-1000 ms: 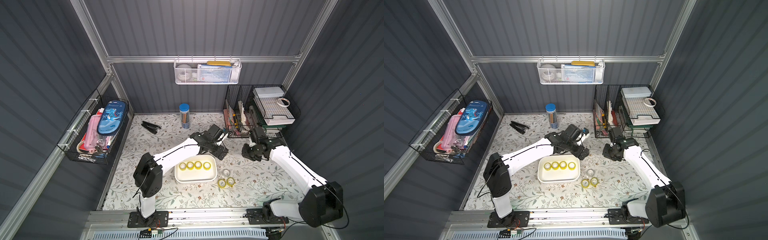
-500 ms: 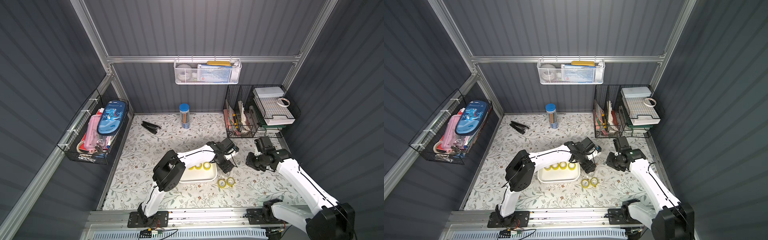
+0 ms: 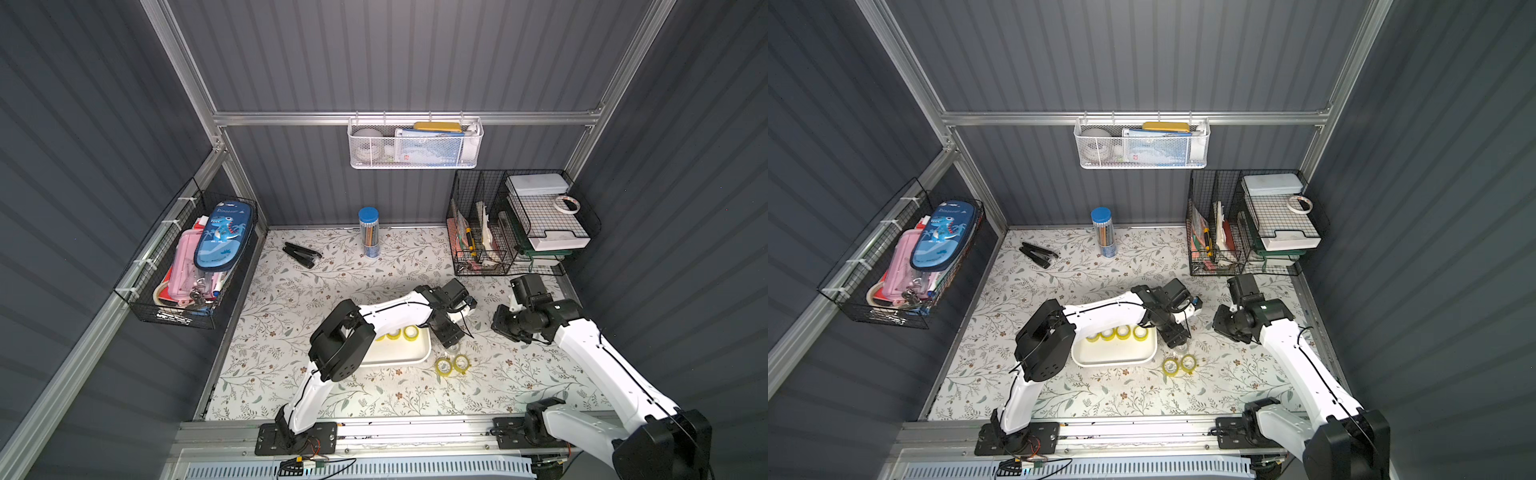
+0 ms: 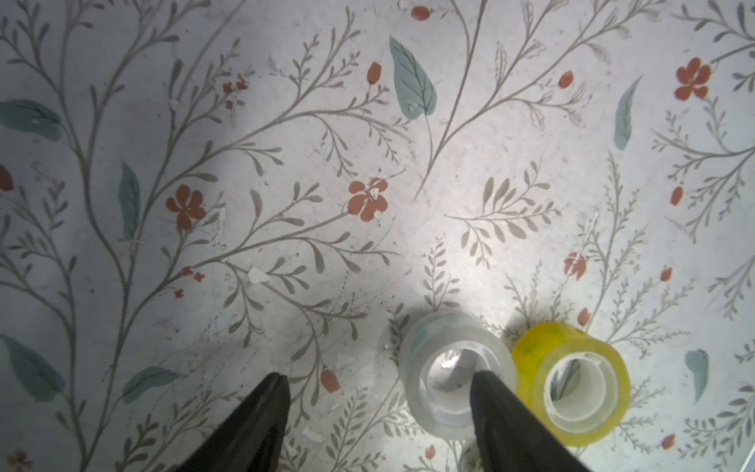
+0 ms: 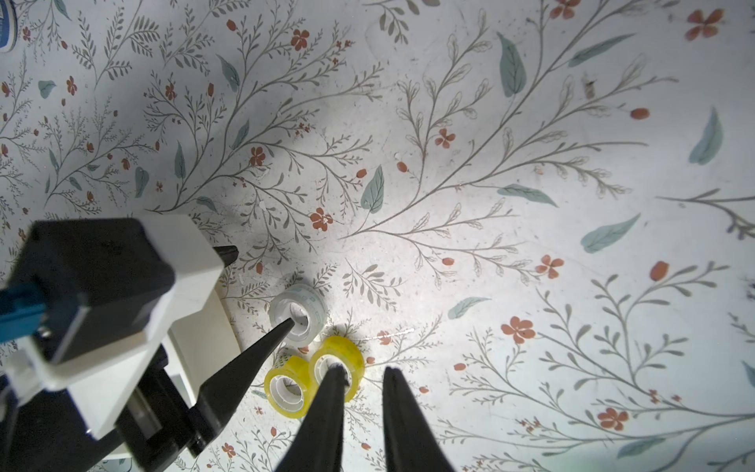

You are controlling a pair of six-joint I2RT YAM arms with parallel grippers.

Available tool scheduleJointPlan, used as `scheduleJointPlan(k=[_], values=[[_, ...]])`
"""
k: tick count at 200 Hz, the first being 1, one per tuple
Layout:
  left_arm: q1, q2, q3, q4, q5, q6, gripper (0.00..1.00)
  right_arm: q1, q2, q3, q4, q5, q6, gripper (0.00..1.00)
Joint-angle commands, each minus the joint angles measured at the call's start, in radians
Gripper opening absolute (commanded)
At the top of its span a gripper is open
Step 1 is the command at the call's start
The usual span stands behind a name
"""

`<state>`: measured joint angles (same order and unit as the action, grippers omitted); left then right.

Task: Put the transparent tape into the storage box
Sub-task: Pick up the tape at the center of the board.

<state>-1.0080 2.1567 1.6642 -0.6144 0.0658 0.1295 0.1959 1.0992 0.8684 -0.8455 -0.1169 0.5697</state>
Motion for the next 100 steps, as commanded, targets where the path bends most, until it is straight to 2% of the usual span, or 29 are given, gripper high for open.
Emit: scheduleJointPlan(k=[1,66,100], values=[[0.002,0.020,-0.023,-0.031,-0.001,0.026,0.74,-0.004,-0.014,-0.021,-0.010,-0.011,0.019,0.22],[0.002,0.043,-0.032,-0.014,-0.021,0.039,0.65,-0.004,-0.028,-0.036,-0.006,-0.020,0.030,0.22],[-0.006,0.050,-0.034,0.013,-0.014,0.021,0.64,-0.004,-0.038,-0.037,-0.006,0.005,0.037,0.22]])
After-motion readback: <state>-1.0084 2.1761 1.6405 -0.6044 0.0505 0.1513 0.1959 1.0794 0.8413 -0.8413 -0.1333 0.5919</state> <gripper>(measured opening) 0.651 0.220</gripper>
